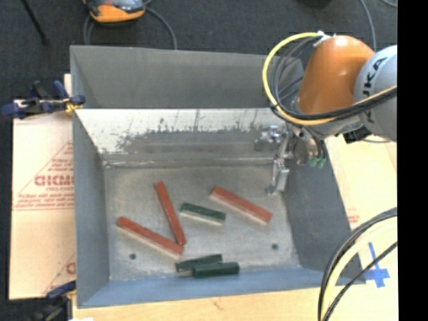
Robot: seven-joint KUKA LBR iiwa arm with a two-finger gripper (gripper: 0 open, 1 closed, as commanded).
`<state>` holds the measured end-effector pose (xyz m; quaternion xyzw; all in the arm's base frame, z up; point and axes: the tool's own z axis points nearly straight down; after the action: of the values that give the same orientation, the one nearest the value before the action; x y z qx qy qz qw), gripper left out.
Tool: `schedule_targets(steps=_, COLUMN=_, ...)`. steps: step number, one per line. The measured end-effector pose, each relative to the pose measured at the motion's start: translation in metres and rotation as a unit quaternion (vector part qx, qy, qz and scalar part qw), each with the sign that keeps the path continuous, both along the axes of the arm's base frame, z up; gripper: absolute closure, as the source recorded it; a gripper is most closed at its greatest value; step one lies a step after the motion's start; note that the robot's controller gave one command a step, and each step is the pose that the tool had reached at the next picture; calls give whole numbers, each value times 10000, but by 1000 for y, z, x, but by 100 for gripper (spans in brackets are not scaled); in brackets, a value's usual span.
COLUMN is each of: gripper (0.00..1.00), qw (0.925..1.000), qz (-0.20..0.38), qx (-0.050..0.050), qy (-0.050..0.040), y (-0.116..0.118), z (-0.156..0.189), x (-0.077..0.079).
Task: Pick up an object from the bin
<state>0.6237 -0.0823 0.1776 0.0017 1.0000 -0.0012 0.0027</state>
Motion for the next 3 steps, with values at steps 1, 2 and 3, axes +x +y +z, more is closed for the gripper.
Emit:
schedule_targets(steps=1, gripper=0, qw=10000, qz=6, qx=-1, qy=0, y=0, z=0, x=0)
schedule_targets(steps=2, gripper=0, qw=9998, qz=210, qx=-2, qy=-20, y=14, z=-53, x=-32)
schedule_targets(steps=3, gripper=100, qw=9849, qz=1730, qx=3, qy=0, y=38, z=-106, x=-3)
